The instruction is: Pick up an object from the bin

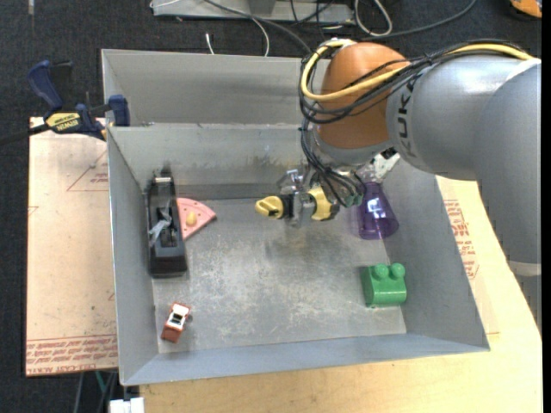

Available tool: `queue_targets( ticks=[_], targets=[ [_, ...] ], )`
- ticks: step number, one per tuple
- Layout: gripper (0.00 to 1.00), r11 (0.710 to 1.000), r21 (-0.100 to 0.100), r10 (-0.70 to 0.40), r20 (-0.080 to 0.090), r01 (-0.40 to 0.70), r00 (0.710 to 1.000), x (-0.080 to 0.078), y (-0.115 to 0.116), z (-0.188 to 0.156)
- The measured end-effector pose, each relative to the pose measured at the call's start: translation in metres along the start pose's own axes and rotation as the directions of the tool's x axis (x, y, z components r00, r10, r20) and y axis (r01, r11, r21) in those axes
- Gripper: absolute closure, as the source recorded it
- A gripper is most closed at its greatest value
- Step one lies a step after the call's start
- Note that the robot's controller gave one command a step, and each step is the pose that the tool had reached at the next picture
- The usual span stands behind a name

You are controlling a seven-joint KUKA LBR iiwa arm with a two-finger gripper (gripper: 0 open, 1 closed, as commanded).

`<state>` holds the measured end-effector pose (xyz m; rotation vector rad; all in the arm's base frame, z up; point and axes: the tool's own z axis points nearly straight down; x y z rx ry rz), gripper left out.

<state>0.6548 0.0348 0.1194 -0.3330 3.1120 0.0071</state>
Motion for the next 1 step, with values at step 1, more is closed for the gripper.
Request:
queue_targets(
  ticks=[1],
  targets=[
    [1.0,1.0,0.0,0.0,0.0,0.0,1.0,-0.0002,0.0005,-0.0313]
  ],
)
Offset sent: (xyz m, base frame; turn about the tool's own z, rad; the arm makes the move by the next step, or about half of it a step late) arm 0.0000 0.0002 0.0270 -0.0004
